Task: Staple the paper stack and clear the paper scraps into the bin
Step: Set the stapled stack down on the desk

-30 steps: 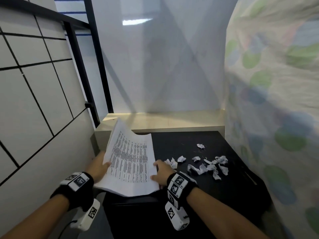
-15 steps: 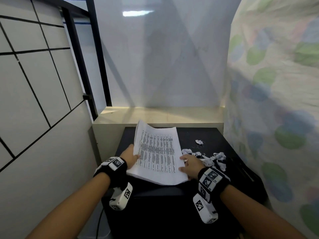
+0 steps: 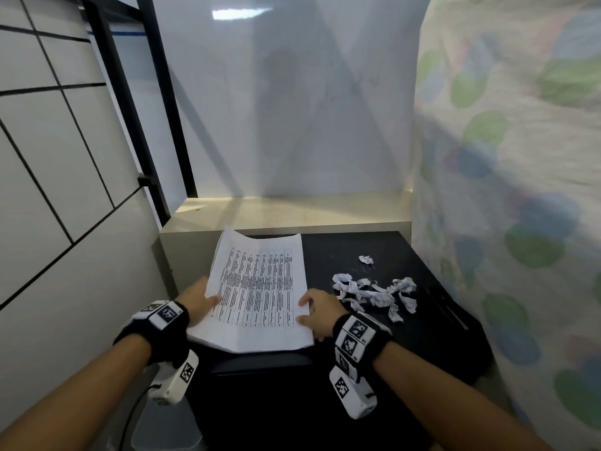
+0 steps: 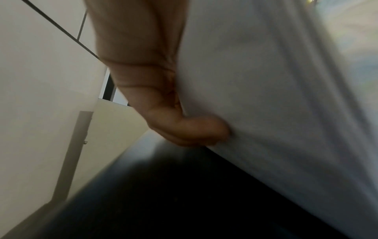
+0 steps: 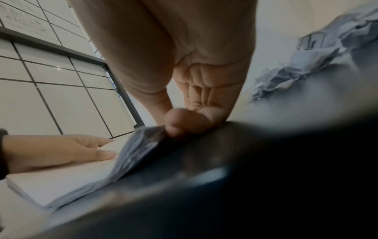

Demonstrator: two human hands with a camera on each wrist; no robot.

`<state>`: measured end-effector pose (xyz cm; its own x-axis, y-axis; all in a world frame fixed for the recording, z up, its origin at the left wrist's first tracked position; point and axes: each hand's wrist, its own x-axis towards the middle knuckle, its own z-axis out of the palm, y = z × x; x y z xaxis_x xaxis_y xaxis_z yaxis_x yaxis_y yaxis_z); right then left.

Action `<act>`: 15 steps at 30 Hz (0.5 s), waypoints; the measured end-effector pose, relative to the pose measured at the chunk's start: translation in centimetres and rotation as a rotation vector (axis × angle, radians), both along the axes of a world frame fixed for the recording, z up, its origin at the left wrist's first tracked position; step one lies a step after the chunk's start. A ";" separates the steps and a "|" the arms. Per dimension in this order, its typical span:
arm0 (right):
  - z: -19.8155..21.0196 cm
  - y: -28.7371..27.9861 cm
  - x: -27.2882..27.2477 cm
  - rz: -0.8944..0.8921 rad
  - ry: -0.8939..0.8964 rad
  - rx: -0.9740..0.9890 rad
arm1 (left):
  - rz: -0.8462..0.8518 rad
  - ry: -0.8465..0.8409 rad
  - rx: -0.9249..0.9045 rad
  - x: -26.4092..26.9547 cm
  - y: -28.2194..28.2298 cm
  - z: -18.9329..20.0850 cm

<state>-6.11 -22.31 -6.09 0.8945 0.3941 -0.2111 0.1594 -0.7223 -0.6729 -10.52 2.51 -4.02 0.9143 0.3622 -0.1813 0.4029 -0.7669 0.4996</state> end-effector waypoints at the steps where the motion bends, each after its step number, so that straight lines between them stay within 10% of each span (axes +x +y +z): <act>1: 0.1 -0.2 0.0 0.008 0.025 -0.003 | -0.007 0.012 0.008 0.1 0.0 -0.1; 15: 4.5 -6.5 5.7 0.143 -0.203 -0.601 | -0.298 0.142 0.260 4.1 -4.8 6.8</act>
